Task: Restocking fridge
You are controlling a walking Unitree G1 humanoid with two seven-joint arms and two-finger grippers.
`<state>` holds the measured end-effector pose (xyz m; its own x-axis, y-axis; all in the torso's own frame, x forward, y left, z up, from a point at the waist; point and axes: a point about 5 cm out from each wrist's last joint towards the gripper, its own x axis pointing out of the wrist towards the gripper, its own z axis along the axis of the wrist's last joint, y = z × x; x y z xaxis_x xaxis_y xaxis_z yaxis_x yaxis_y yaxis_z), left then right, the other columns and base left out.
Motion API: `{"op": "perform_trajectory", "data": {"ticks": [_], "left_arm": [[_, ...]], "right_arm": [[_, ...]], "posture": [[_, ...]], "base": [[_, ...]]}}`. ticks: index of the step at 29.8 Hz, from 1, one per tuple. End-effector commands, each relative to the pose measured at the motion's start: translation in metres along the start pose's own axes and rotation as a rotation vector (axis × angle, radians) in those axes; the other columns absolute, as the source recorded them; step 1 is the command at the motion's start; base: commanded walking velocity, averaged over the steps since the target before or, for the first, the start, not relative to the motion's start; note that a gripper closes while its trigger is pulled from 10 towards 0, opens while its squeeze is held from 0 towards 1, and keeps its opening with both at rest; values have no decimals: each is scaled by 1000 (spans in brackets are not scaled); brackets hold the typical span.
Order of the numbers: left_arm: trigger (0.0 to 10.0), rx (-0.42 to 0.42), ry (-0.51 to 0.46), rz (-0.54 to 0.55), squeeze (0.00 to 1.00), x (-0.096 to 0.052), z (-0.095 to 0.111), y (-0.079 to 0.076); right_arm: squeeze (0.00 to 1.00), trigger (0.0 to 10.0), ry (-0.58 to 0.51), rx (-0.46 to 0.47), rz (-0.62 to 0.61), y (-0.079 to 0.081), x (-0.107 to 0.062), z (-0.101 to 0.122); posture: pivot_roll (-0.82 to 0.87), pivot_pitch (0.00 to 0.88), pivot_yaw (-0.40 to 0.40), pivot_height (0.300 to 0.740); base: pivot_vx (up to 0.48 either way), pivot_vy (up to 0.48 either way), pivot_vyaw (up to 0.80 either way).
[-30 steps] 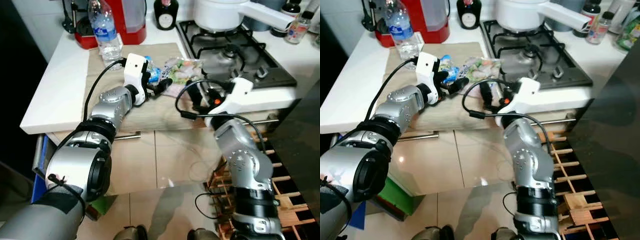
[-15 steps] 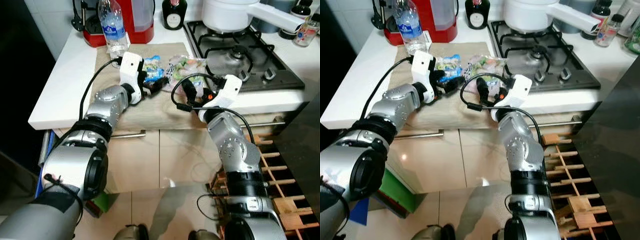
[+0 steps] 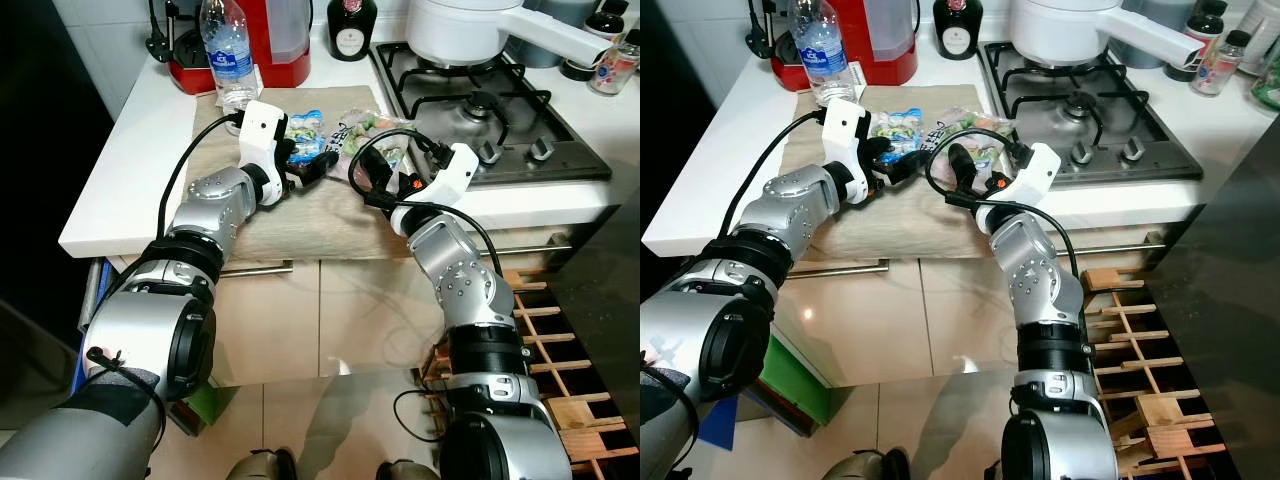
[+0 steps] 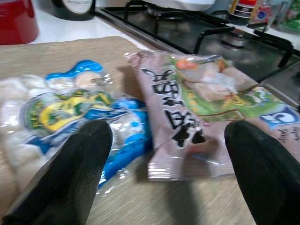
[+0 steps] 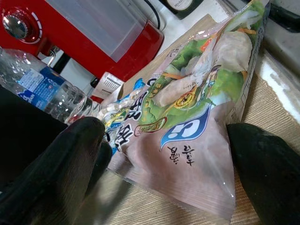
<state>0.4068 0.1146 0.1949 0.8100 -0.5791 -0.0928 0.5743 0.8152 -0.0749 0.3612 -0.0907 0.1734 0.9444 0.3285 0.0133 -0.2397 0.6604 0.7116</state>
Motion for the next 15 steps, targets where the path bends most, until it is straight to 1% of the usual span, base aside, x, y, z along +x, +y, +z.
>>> {"op": "perform_trajectory", "data": {"ticks": [1,5,8,10,11,15], "left_arm": [[10000,-7,-18,-7,0,0,4,0],[10000,-11,-17,-12,0,0,4,-1],[10000,-18,-18,-21,0,1,4,-2],[10000,-19,-19,-23,0,1,4,-2],[10000,-20,-21,-26,0,1,4,-3],[10000,-18,-43,-26,0,1,5,-4]], "right_arm": [[878,0,126,97,-49,-9,0,-30],[886,0,142,114,-39,-7,1,-32],[898,0,153,93,-14,0,3,-33],[898,0,155,90,-8,1,3,-33],[902,0,153,40,0,2,2,-33],[906,0,147,-81,-21,-2,1,-31]], "posture": [[-199,78,44,740],[-194,78,44,740],[-194,78,44,740],[-195,78,41,740],[-195,78,41,740],[-195,78,41,740]], "base": [[0,0,0],[0,0,0],[0,0,0],[0,0,0],[0,0,0],[0,0,0]]}}
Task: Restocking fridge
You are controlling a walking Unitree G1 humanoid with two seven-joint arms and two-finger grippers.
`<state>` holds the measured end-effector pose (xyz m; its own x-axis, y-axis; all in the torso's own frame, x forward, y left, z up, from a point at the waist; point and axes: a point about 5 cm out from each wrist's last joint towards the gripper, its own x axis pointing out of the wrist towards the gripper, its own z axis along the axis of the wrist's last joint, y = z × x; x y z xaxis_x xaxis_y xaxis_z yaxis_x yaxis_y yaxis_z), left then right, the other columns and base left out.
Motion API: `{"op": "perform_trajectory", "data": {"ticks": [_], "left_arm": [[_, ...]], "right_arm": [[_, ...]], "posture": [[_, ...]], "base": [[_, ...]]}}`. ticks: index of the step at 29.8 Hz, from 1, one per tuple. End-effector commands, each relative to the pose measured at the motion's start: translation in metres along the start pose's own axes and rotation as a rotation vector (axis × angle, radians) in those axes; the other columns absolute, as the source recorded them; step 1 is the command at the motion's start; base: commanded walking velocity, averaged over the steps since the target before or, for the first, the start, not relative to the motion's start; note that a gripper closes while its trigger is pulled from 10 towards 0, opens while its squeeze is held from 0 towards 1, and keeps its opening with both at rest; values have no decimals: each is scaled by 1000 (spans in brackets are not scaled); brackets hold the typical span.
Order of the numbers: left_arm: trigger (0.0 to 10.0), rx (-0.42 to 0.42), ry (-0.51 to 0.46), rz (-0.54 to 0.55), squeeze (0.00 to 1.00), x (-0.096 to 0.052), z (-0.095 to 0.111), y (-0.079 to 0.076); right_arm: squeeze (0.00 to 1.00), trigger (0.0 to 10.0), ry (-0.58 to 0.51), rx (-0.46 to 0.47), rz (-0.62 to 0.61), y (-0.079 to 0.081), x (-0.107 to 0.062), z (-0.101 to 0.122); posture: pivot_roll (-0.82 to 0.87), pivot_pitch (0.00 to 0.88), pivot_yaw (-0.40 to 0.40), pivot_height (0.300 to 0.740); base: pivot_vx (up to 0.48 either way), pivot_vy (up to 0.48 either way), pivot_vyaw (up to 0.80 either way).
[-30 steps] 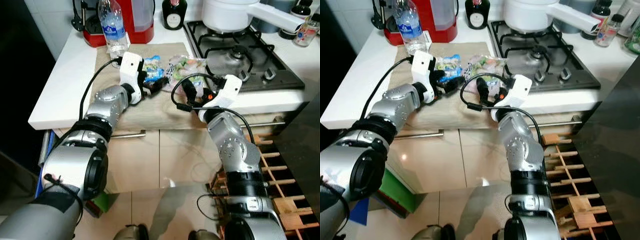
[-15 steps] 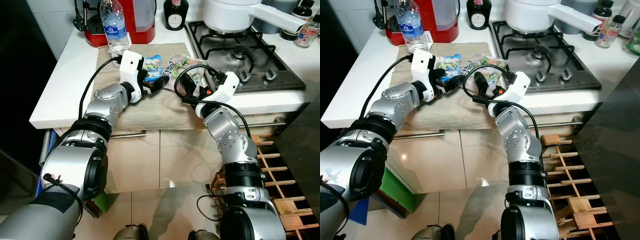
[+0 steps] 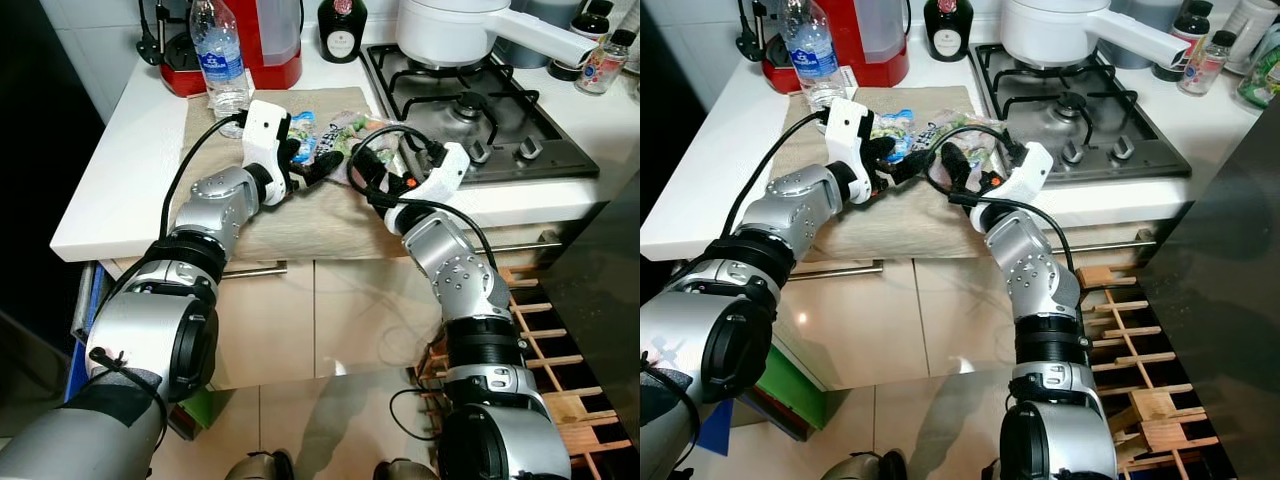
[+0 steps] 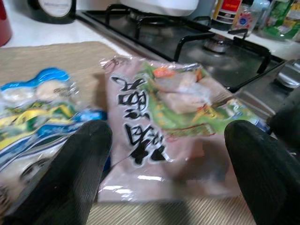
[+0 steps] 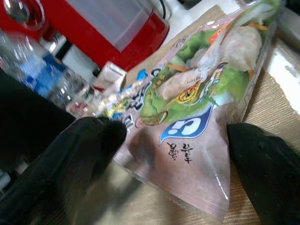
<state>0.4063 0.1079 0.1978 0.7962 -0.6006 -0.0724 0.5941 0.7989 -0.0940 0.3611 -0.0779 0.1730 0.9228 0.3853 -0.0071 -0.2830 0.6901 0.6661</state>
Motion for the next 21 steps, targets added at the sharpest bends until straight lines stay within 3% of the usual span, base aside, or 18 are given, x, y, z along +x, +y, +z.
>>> {"op": "perform_trajectory", "data": {"ticks": [1,4,9,10,11,18,21], "left_arm": [[10000,1,-37,2,0,-1,3,1],[10000,-20,-74,-8,0,1,7,-3],[10000,-20,-107,-30,0,7,13,-11],[10000,-15,-107,-31,0,7,14,-11],[10000,-15,-102,-31,0,8,13,-12],[10000,9,-69,-30,0,10,9,-14],[10000,31,-53,-62,0,15,6,-23]], "right_arm": [[906,0,88,-25,-53,-10,-3,-23],[906,0,67,-132,-77,-16,-8,-20],[878,0,-57,-499,-120,-17,-23,-7],[878,2235,-82,-552,-129,-17,-26,-4],[878,10000,-106,-600,-138,-17,-30,-2],[878,10000,-196,-689,-206,-25,-55,10],[878,10000,-245,-728,-267,-33,-76,20]], "posture": [[-201,78,37,740],[-203,78,36,740],[-215,79,35,740],[-215,79,35,740],[-227,76,37,740],[-242,71,37,740],[-257,65,40,740]], "base": [[0,0,0],[0,0,0],[0,0,0],[0,0,0],[0,0,0],[0,0,0],[0,0,0]]}}
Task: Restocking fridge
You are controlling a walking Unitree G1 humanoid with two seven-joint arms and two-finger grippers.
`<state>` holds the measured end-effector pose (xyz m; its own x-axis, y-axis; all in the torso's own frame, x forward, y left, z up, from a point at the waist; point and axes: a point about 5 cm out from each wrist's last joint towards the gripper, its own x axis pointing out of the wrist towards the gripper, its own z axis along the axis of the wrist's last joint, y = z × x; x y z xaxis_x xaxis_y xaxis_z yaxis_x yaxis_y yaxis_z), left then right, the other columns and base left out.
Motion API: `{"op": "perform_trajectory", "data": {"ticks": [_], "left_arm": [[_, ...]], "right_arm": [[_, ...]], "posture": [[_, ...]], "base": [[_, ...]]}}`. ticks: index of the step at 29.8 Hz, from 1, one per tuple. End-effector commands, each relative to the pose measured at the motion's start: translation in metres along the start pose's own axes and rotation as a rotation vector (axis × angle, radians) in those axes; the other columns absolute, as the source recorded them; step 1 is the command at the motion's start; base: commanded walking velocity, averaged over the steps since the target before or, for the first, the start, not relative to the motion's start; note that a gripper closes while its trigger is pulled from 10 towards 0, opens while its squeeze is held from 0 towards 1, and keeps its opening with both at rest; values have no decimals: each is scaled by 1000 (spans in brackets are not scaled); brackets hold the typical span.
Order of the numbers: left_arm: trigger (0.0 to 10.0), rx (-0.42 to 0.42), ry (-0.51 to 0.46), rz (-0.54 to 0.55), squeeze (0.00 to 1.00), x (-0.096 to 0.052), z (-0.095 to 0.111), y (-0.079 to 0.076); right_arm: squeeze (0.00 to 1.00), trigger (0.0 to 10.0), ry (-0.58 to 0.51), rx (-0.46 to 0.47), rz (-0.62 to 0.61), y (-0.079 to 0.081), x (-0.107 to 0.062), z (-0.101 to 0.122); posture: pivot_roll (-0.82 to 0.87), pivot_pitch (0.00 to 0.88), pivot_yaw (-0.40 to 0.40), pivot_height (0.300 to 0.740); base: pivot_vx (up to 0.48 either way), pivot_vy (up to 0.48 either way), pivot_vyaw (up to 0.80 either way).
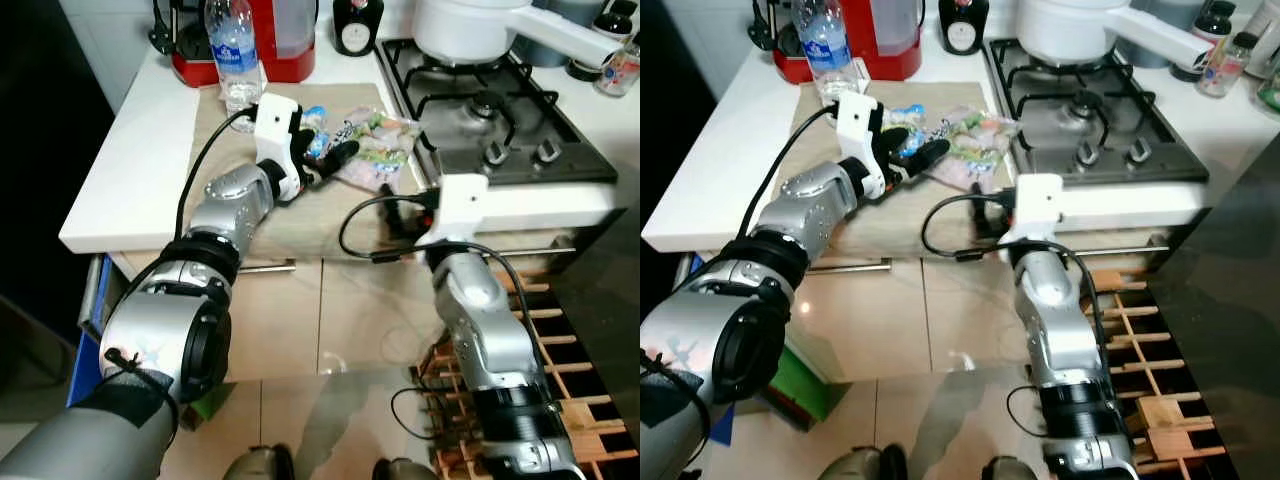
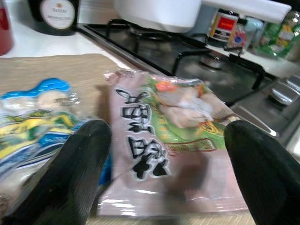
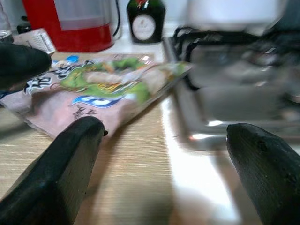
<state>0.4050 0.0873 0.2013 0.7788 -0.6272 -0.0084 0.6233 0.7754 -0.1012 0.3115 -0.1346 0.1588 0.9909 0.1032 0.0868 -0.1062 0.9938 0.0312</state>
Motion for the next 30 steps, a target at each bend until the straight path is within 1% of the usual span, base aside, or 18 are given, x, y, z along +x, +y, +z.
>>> {"op": "perform_trajectory", "data": {"ticks": [1,4,7,8,11,12,13,14,16,17,18,19,22,24,25,27,29,30], "left_arm": [[10000,41,9,-42,0,6,3,-9],[10000,65,4,-88,0,10,2,-19],[10000,84,5,-99,0,12,1,-23],[10000,95,12,-113,0,14,-2,-28],[10000,83,38,-147,0,17,-8,-36],[10000,83,38,-147,0,17,-8,-36],[10000,72,69,-162,0,18,-14,-39],[10000,50,98,-169,0,18,-19,-41],[10000,-33,165,-152,0,18,-31,-43],[10000,-53,180,-151,0,17,-33,-44],[10000,-105,198,-148,0,18,-37,-46],[10000,-105,198,-148,0,18,-37,-46],[10000,-210,218,-185,0,20,-41,-56],[10000,-270,224,-221,0,24,-41,-65],[10000,-326,217,-258,0,27,-38,-74],[10000,-337,215,-266,0,28,-37,-76],[10000,-396,202,-288,0,31,-31,-83],[10000,-428,185,-309,0,34,-24,-89]], "right_arm": [[878,10000,-51,-34,-63,-12,-11,11],[878,10000,-96,-78,-118,-24,-22,21],[878,10000,-117,-106,-141,-29,-29,26],[882,10000,-121,-117,-155,-32,-34,27],[878,10000,-114,-117,-166,-35,-36,27],[878,10000,-114,-117,-166,-35,-36,27],[878,10000,-109,-115,-173,-36,-37,28],[878,10000,-108,-114,-177,-36,-38,29],[878,10000,-110,-110,-185,-38,-38,31],[878,10000,-111,-109,-188,-39,-38,32],[878,10000,-113,-109,-193,-41,-38,34],[878,10000,-113,-109,-193,-41,-38,34],[878,10000,-115,-112,-206,-47,-39,38],[878,10000,-118,-119,-215,-50,-40,40],[878,10000,-119,-125,-220,-52,-41,42],[878,10000,-118,-126,-220,-52,-41,42],[882,10000,-119,-129,-221,-53,-41,43],[882,10000,-120,-133,-220,-54,-41,44]], "posture": [[-258,64,40,740],[-258,64,40,740],[-267,62,40,740],[-267,62,40,740],[-278,59,45,740],[-278,59,45,740],[-279,60,48,740],[-279,60,48,740],[-280,64,52,740],[-280,64,52,740],[-280,64,52,740],[-280,64,52,740],[-281,72,54,740],[-280,76,54,740],[-280,76,54,740],[-280,76,54,740],[-280,76,54,740],[-274,81,53,740]], "base": [[0,0,0],[0,0,0],[0,0,0],[0,0,0],[0,0,0],[0,0,0],[0,0,0],[0,0,0],[0,0,0],[0,0,0],[0,0,0],[0,0,0],[0,0,0],[0,0,0],[0,0,0],[0,0,0],[0,0,0],[0,0,0]]}}
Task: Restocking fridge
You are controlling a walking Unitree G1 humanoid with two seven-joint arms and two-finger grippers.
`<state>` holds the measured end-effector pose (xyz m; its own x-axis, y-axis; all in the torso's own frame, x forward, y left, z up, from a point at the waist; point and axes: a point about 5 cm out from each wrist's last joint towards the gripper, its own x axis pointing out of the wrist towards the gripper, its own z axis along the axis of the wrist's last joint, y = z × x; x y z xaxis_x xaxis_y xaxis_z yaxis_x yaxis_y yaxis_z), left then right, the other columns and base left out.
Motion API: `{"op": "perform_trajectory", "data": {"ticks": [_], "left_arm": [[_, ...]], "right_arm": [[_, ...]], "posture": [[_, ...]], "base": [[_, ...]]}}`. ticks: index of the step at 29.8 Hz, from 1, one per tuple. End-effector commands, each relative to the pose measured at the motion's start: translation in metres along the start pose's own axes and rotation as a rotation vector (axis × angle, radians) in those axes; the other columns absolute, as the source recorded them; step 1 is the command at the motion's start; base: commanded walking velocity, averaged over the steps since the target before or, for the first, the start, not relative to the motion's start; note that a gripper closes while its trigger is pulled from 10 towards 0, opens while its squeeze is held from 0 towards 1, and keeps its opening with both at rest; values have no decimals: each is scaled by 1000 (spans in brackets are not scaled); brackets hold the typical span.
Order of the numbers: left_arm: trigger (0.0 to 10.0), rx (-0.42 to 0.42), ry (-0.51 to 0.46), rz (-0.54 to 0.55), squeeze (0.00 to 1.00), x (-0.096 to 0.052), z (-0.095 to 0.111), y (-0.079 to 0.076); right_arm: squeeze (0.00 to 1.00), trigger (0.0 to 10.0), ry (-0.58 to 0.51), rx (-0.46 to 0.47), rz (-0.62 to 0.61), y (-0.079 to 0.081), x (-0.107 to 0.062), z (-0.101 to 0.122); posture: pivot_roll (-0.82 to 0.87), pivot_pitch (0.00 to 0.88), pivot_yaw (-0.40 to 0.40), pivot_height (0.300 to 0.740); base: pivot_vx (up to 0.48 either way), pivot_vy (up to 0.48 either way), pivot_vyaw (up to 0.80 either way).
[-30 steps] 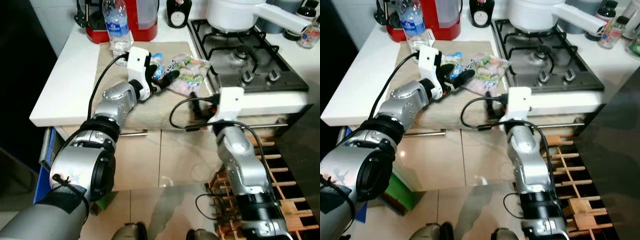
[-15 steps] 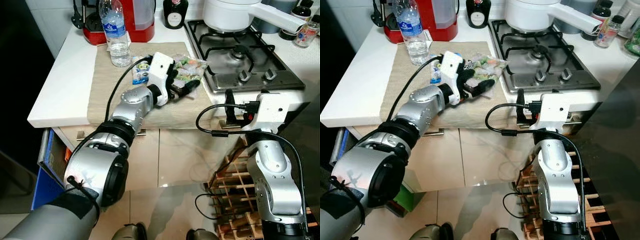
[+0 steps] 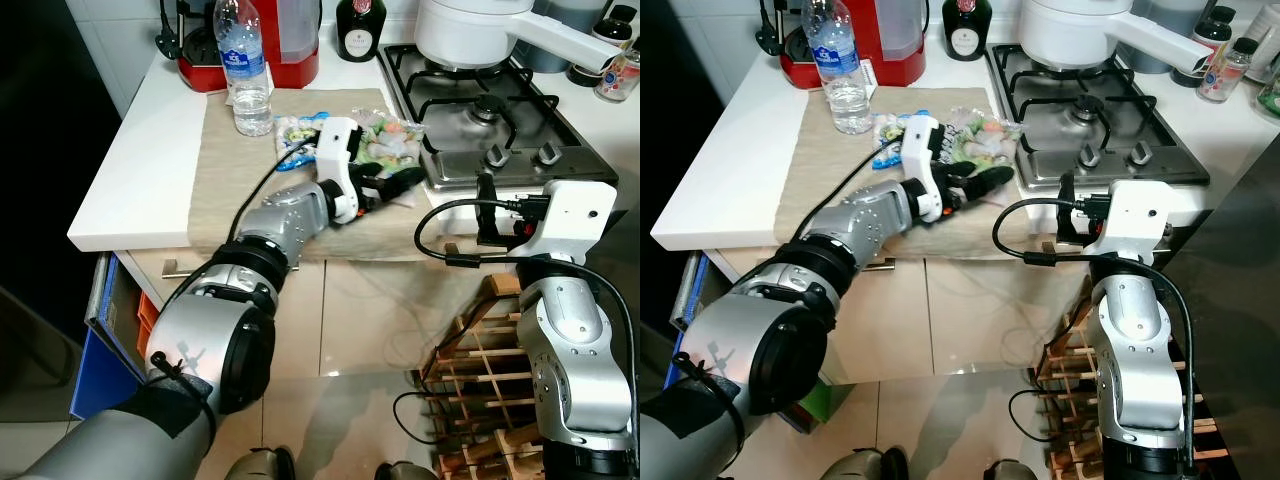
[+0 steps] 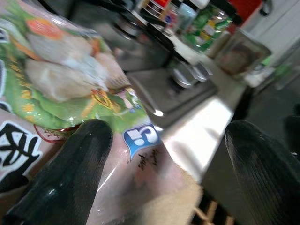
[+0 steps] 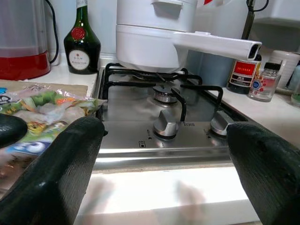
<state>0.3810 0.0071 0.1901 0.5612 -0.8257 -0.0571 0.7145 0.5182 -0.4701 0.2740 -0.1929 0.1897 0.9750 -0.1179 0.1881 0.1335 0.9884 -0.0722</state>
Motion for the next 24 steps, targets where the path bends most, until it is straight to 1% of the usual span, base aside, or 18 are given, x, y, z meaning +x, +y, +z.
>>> {"op": "perform_trajectory", "data": {"ticks": [1,3,4,5,6,9,10,12,13,14,15,17,18,21,24], "left_arm": [[10000,-80,32,-50,0,10,-4,-15],[10000,-110,9,-80,0,14,4,-25],[10000,-110,9,-80,0,14,4,-25],[10000,-98,4,-93,0,15,7,-29],[10000,-46,3,-76,0,16,9,-29],[10000,122,-27,49,0,9,16,-15],[10000,154,-34,66,0,7,18,-12],[10000,249,-63,101,0,1,30,-8],[10000,268,-72,117,0,-2,34,-7],[10000,268,-72,117,0,-2,34,-7],[10000,273,-103,138,0,-11,45,-3],[10000,236,-131,173,0,-20,51,4],[10000,205,-145,187,0,-25,53,7],[10000,158,-161,207,0,-33,52,13],[10000,142,-159,215,0,-38,46,13]], "right_arm": [[878,10000,-25,1,3,-3,1,9],[878,10000,-25,-5,5,-4,1,10],[878,10000,-25,-5,5,-4,1,10],[878,10000,-24,-5,5,-4,1,10],[878,10000,-25,-7,8,-4,2,10],[878,10000,-29,-11,23,-1,3,11],[878,10000,-30,-11,26,0,3,11],[875,10000,-30,-10,29,1,2,11],[878,10000,-29,-9,30,2,2,11],[878,10000,-29,-9,30,2,2,11],[878,10000,-28,-5,32,4,1,11],[882,10000,-25,1,35,6,0,10],[878,10000,-22,3,37,6,-1,10],[878,10000,-17,9,43,8,-2,9],[878,10000,-16,13,49,9,-1,8]], "posture": [[-274,81,53,740],[-274,81,53,740],[-274,81,53,740],[-269,84,51,740],[-266,83,49,740],[-266,84,50,740],[-266,84,50,740],[-270,85,55,740],[-270,85,55,740],[-270,85,55,740],[-273,87,59,740],[-273,87,59,740],[-265,93,57,740],[-262,94,54,740],[-250,97,49,740]], "base": [[0,0,0],[0,0,0],[0,0,0],[0,0,0],[0,0,0],[0,0,0],[0,0,0],[0,0,0],[0,0,0],[0,0,0],[0,0,0],[0,0,0],[0,0,0],[0,0,0],[0,0,0]]}}
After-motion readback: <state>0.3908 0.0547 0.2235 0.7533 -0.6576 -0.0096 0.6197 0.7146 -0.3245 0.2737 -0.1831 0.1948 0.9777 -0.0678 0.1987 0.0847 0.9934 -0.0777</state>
